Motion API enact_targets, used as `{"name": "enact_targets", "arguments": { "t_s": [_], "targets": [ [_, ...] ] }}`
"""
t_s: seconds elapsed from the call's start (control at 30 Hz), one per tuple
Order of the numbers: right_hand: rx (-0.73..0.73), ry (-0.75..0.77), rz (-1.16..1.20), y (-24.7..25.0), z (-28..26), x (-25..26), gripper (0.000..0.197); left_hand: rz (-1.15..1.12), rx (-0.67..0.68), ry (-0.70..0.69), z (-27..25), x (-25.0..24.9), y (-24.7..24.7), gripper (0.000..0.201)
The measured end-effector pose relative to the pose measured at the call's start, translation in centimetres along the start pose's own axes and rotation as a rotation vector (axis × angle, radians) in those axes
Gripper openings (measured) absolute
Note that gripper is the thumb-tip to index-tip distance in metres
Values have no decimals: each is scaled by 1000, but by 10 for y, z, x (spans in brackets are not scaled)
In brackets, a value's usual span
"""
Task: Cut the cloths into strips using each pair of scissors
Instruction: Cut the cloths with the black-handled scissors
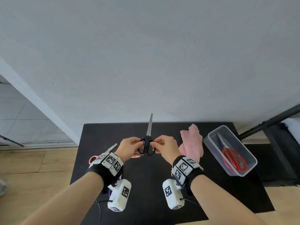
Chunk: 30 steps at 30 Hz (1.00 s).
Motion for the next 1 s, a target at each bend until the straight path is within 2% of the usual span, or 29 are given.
{"name": "enact_targets", "arguments": {
  "t_s": [0.17,0.3,0.53,0.73,0.83,1.0],
  "targets": [
    [92,-25,273,25,1,16,9,-110,88,-19,-17,-24,-20,12],
    [127,6,322,41,7,26,13,-142,124,-36,-25,-42,-31,17],
    [192,33,332,63,17,26,13,-42,138,-75,-32,-59,-47,15],
    [260,25,239,77,21,17,7,17,89,-58,-27,-64,-46,14],
    [295,11,237,82,20,12,12,64,50,-51,-22,-70,-38,14],
    [298,-5,310,82,16,13,3,-92,-48,-6,-14,-78,-32,13]
  ]
}}
Point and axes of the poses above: each hand's wrist, its own z-axis towards the middle knuckle, its own y-axis out of the back of the hand, x = y × z, the point moved 8 cm from there along z, towards the middle knuckle, and after that the axes turned 13 degrees about -x, right-handed, at the moved point
